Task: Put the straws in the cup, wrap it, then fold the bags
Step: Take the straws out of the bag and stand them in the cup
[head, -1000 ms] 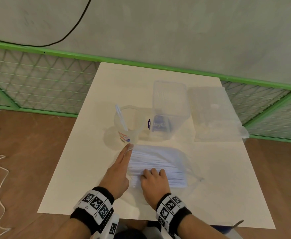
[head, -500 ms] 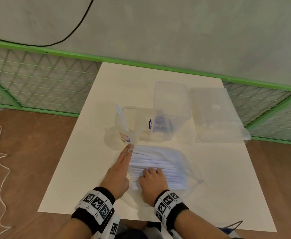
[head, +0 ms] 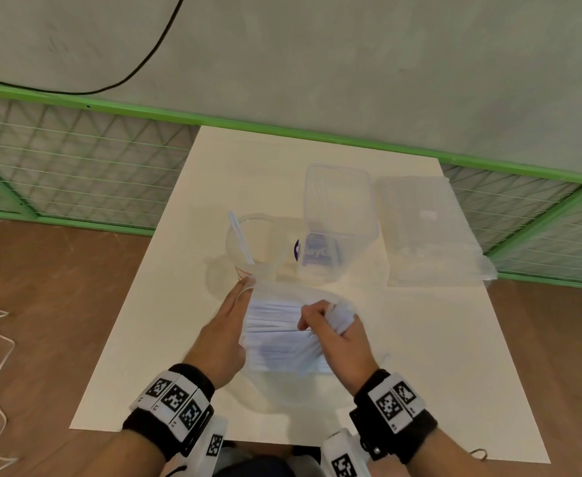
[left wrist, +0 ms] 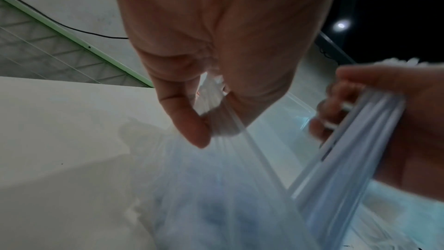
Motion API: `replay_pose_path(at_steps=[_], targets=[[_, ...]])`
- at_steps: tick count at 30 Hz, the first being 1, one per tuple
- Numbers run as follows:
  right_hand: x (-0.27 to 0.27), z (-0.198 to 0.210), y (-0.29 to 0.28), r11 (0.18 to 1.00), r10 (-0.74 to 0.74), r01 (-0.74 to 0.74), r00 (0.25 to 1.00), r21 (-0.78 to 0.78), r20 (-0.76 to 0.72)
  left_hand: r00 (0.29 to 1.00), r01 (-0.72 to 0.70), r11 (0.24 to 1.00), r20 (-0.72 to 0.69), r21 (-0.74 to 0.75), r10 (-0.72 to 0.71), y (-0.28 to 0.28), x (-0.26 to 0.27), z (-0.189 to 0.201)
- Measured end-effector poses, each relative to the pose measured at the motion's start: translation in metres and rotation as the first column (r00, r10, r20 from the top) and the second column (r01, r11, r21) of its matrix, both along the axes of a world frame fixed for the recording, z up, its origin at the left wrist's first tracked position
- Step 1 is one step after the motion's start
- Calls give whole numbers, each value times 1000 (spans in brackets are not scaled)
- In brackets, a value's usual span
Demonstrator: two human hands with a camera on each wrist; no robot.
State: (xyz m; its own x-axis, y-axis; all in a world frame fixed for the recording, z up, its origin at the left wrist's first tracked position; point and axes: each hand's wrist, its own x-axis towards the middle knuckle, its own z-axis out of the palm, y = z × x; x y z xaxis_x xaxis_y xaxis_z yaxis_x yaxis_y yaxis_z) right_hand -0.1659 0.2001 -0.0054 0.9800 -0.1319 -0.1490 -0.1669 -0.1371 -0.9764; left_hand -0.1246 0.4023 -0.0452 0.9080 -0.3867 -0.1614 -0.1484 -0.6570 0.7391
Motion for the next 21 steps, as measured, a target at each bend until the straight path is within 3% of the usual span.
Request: replay_pose_path(at_steps=[4, 11, 17, 21], targets=[[-8, -26, -4, 970, 92, -136, 972, -201, -214, 999, 41, 999, -10, -3, -41, 2, 1, -2], [-4, 0, -17, 935, 145, -179, 981, -307, -129, 1000, 24, 1000, 2, -11, -24, 2, -1, -6], [-15, -30, -17, 837, 242, -323, 943, -442, -230, 1000, 6, 999, -12, -34, -6, 3, -3, -9], [6, 5, -21, 812, 243, -333, 940, -479, -241, 1000, 5, 999, -26, -37, -6, 3, -4, -8]])
